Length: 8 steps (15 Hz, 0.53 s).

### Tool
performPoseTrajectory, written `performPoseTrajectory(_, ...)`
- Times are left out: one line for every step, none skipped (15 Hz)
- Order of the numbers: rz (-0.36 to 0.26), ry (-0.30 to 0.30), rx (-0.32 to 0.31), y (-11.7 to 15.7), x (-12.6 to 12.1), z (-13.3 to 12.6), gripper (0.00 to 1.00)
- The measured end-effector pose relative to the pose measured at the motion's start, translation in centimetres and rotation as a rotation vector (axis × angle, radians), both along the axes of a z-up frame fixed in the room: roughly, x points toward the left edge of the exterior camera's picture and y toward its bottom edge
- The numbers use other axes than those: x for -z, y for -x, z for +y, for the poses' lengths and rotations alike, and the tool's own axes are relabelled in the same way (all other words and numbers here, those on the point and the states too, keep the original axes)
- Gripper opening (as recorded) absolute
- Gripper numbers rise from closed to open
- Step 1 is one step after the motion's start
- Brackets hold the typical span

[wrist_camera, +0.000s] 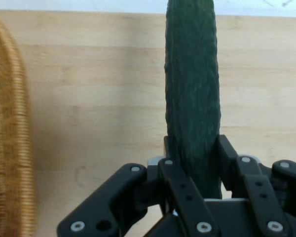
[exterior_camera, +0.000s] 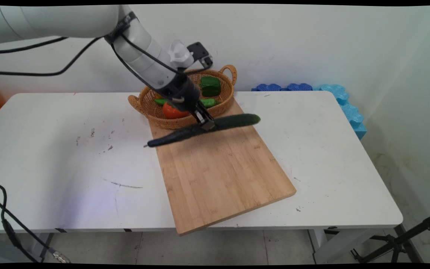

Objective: Place the picked object on the cutting board

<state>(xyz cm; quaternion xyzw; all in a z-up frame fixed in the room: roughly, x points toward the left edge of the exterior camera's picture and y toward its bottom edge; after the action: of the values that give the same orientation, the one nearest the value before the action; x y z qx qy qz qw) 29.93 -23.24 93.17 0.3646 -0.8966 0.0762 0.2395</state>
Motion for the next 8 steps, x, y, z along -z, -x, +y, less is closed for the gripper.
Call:
performPoseTrajectory(0.007, -0.01, -0.003, 0.3, 0.3, 0.4, 0.0)
performPoseTrajectory(0.015, -0.023, -0.007, 0.8, 0.7, 0.9, 0.0)
performPoseTrajectory(0.021, -0.033, -0.009, 1.1, 1.0, 1.3, 0.0)
performPoseTrajectory(0.027, -0.041, -0.011, 1.4, 1.4, 1.6, 0.0)
performPoseTrajectory(0.029, -0.045, -0.012, 1.6, 1.6, 1.7, 0.0)
performPoseTrajectory(0.036, -0.054, -0.012, 1.9, 2.0, 2.1, 0.0)
performPoseTrajectory(0.039, -0.058, -0.013, 2.1, 2.2, 2.2, 0.0)
performPoseTrajectory(0.044, -0.064, -0.013, 2.4, 2.5, 2.4, 0.0)
